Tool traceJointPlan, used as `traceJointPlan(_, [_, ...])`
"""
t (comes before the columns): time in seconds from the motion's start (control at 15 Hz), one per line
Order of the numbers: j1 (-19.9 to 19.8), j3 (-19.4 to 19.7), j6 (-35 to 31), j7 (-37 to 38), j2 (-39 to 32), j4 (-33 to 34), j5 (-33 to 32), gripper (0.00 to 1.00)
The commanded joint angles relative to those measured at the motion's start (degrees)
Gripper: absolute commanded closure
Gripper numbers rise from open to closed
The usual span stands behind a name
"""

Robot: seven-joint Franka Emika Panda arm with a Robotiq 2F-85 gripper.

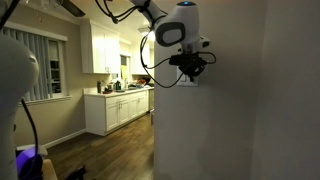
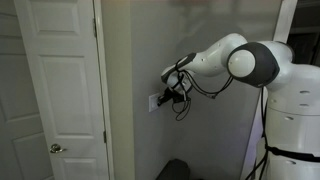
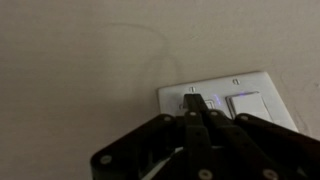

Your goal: Press the wall switch on the right

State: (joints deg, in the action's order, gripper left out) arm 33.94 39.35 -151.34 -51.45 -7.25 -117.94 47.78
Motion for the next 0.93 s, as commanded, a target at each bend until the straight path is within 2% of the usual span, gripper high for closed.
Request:
traceJointPlan(0.0, [-0.85,-0.42,1.11,-2.59,-1.53,1.59,2.3,1.0])
traceJointPlan(0.4, [0.13,1.1,0.82,0.14,2.34,-2.01,-4.01,1.0])
traceJointPlan(0.47, [-11.54,-10.93,-0.29,2.51,4.16,-2.79,-8.39,1.0])
traceJointPlan(0.53, [-13.73,-12.9,0.52,3.54,4.8,-3.37,-10.8,1.0])
traceJointPlan(0.67, [-21.77,-20.37,2.28,4.85,6.54,-4.89,-14.42,1.0])
traceJointPlan(0.87, [-29.26,-26.18,5.58,4.28,9.22,-7.2,-15.31,1.0])
